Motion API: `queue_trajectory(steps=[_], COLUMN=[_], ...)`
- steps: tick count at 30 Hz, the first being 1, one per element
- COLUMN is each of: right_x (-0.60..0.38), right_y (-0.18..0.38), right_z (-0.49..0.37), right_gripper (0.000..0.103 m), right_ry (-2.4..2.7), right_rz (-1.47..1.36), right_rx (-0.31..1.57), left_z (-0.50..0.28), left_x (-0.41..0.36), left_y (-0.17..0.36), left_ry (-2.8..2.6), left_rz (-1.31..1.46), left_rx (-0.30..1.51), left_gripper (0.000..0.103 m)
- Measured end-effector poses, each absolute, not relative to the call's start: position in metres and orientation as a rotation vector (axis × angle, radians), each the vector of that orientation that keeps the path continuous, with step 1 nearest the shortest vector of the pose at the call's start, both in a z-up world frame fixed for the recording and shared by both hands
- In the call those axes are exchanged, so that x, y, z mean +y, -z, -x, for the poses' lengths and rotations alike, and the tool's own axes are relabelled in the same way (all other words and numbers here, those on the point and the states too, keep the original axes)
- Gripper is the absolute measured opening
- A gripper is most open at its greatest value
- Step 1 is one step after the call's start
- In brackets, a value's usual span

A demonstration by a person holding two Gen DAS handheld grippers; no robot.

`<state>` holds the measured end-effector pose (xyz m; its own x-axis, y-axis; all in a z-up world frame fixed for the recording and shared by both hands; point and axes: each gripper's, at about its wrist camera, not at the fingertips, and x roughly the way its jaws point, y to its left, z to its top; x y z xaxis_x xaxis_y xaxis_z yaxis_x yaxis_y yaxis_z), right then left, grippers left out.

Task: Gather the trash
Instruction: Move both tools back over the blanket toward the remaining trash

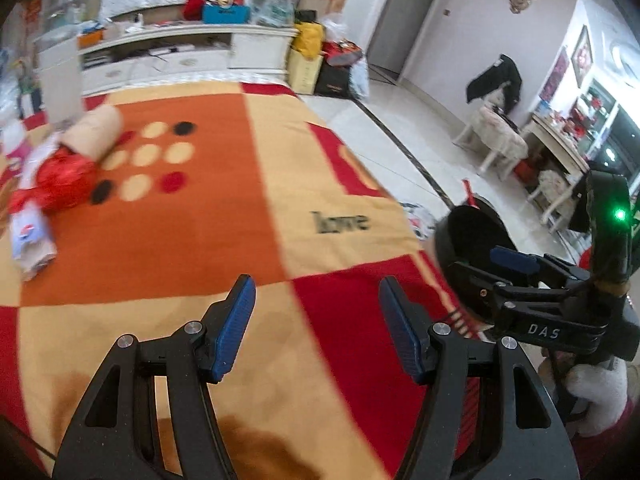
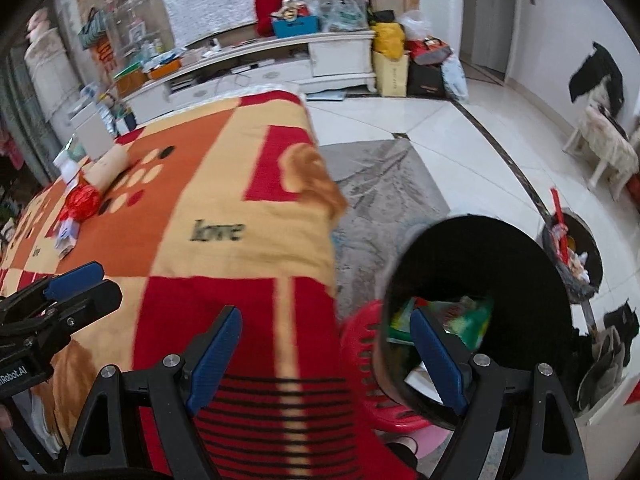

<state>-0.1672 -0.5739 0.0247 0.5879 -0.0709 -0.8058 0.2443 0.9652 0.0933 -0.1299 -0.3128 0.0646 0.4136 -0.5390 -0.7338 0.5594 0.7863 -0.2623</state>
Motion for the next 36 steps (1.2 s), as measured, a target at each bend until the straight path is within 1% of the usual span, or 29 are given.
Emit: queue_trajectory(steps=[11, 21, 26, 36], right_x=[-0.504, -0.464, -0.443, -0.414], right_y=[-0.026, -0.021, -0.018, -0.009], right_z=[0.132, 0.103, 0.087, 0.062], right_gripper=[0.084, 0.084, 0.084, 0.084], right_ry=[0.078, -0.010, -0.059, -0.154], right_rz=[-0.158, -0.153, -0.147, -0.151], right_rx=[0.932, 0.942, 0.957, 0.946], left_z=[0.115, 0.100, 0.082, 0.024], left_x=[-0.216, -0.131, -0.107, -0.104], left_y=[-0.066, -0.056, -0.051, -0.036], left_ry=[0.544, 0.379, 0.327, 0.275], left_rz=[0.066, 0.113, 0.157, 0.202], left_rx=[0.899, 0.918, 0.936, 0.978], left_gripper=[0.063, 0.063, 0.063, 0.063])
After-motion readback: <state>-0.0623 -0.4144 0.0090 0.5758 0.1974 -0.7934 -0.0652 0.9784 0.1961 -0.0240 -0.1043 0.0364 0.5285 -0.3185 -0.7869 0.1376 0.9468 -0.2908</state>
